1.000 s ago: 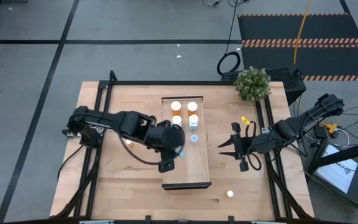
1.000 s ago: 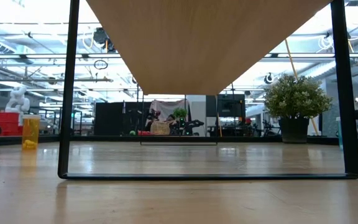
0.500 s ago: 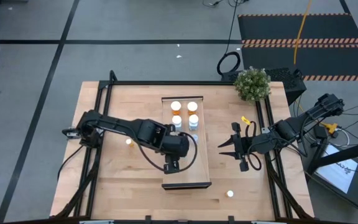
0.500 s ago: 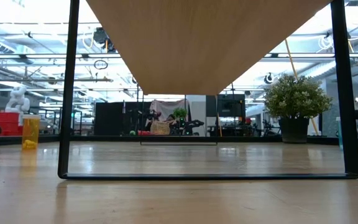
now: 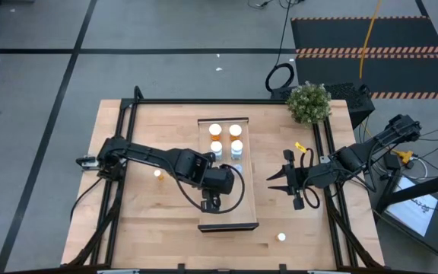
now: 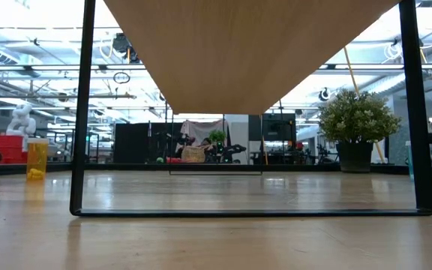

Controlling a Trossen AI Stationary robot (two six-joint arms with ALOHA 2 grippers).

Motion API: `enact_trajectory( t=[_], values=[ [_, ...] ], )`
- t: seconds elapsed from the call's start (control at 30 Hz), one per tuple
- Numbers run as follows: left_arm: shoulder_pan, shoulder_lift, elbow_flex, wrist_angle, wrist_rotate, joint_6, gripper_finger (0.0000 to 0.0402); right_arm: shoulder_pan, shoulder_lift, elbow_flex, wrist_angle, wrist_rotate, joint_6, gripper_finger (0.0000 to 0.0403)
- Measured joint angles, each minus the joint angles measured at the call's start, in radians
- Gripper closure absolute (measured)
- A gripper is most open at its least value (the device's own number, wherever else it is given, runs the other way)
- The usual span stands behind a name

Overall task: Pick and place medicine bottles onto shelf by color
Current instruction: Put the bottom blue pill bottle on the shelf

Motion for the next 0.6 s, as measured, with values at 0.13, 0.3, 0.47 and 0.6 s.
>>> enact_trajectory(
  t=[0.13, 0.3, 0.47, 0.6],
  values=[
    [0.0, -0.001, 0.0, -0.001, 0.0, 0.007, 0.0276, 0.0, 0.0, 0.0, 0.0, 0.0, 0.0, 0.0298],
    [0.0, -0.001, 0.0, -0.001, -0.001, 0.004, 0.0246, 0.0, 0.0, 0.0, 0.0, 0.0, 0.0, 0.0298],
    [0.0, -0.001, 0.0, 0.0, -0.011, 0.003, 0.021, 0.0, 0.0, 0.0, 0.0, 0.0, 0.0, 0.0298],
    [0.0, -0.001, 0.0, 0.0, -0.013, 0.002, 0.0199, 0.0, 0.0, 0.0, 0.0, 0.0, 0.0, 0.0298]
  ],
)
